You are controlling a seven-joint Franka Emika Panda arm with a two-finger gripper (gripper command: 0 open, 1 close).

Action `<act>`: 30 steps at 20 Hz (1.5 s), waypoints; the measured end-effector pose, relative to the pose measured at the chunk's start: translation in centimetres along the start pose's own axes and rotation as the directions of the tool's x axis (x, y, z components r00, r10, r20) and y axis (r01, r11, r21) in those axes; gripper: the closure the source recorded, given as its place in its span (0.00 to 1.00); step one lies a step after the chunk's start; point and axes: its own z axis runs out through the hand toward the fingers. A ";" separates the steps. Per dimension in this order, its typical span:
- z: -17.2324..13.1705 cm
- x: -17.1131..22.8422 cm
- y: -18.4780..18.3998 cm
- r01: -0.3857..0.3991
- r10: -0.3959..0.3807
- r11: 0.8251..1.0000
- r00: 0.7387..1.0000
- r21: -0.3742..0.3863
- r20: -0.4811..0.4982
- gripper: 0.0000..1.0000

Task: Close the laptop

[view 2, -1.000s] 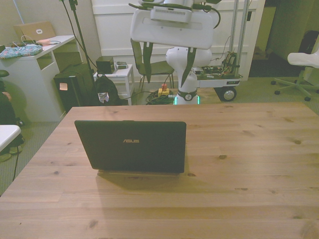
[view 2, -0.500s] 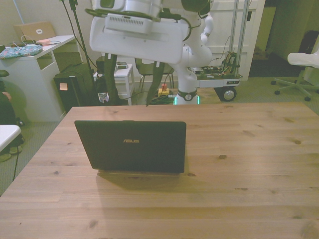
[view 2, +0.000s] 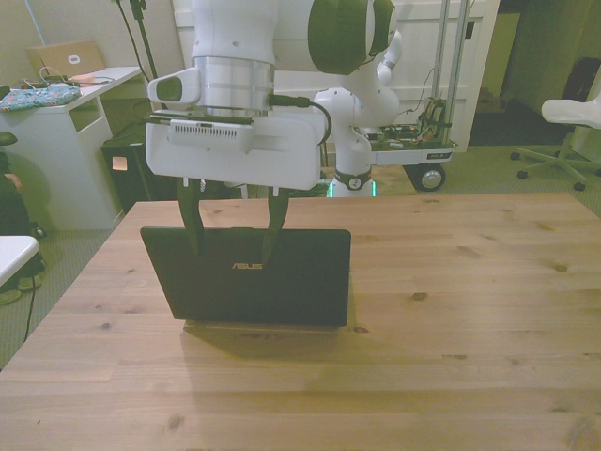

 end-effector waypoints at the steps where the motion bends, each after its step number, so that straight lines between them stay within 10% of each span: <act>1: 0.0 0.2 0.2 -0.001 0.001 1.000 1.000 0.000 0.000 1.00; 30: 2.6 0.2 0.4 -0.011 0.010 1.000 1.000 0.006 0.026 1.00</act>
